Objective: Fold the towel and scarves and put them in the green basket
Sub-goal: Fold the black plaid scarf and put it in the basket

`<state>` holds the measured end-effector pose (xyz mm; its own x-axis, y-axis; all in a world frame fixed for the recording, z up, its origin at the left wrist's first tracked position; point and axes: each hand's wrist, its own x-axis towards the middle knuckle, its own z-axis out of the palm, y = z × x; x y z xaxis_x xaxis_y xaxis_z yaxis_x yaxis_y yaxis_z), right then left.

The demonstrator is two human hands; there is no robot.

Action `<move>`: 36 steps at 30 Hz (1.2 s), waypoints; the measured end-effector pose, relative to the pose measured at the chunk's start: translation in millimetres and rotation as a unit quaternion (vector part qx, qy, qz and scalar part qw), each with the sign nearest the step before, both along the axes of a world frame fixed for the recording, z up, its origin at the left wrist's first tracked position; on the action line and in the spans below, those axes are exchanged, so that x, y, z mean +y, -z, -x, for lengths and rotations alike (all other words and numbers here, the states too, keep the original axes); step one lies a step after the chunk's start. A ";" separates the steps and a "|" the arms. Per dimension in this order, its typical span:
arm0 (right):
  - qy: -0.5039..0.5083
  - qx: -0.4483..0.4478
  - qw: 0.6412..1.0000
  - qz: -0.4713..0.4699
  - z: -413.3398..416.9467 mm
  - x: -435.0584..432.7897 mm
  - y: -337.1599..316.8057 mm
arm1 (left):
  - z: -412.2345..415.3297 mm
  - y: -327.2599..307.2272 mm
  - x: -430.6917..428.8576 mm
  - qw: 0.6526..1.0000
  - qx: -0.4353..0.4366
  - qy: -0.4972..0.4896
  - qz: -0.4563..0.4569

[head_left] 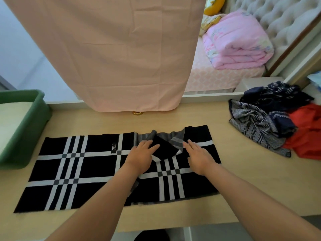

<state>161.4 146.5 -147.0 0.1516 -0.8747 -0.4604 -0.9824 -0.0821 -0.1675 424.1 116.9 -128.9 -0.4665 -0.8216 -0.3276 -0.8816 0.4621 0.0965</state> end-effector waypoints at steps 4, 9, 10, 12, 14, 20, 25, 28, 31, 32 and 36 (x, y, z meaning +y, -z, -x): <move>0.040 0.028 0.998 -0.039 21.4 -15.7 6.4 | 1.9 18.6 -24.6 0.997 -0.065 0.016 -0.048; 0.082 0.142 0.985 0.045 42.1 -24.8 7.7 | 8.0 26.6 -38.5 0.993 -0.105 -0.038 0.042; 0.091 0.155 0.982 0.052 41.3 -28.0 6.9 | 12.5 25.4 -43.1 0.992 -0.098 -0.056 0.063; 0.104 0.191 0.975 0.054 35.9 -36.6 2.9 | 20.5 23.7 -54.8 0.989 -0.082 -0.087 0.086; 0.098 0.223 0.968 0.057 28.3 -46.8 0.5 | 26.1 28.1 -68.0 0.991 -0.047 -0.073 0.099; 0.007 0.130 0.988 0.086 12.9 -72.4 9.7 | 29.3 42.7 -105.7 0.992 -0.063 0.083 0.069; -0.023 0.066 0.996 0.060 9.4 -87.7 18.0 | 5.7 38.9 -103.6 0.981 0.147 -0.024 0.125; 0.000 0.027 0.997 0.073 11.7 -93.2 23.2 | -17.8 30.4 -93.2 0.949 0.270 -0.110 0.122; 0.037 -0.032 0.995 0.086 11.2 -99.6 22.4 | -37.8 16.6 -85.8 0.917 0.328 -0.209 0.091; 0.050 -0.041 0.994 0.084 10.1 -101.8 21.1 | -43.5 12.6 -85.1 0.905 0.338 -0.244 0.085; 0.087 -0.045 0.993 0.069 3.5 -111.4 16.1 | -61.4 5.8 -95.1 0.907 0.278 -0.305 0.084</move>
<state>157.9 35.1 -163.1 0.0276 -0.9453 -0.3250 -0.9654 0.0591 -0.2538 485.4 21.8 -134.7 0.0364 -0.9989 -0.0281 -0.8147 -0.0460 0.5780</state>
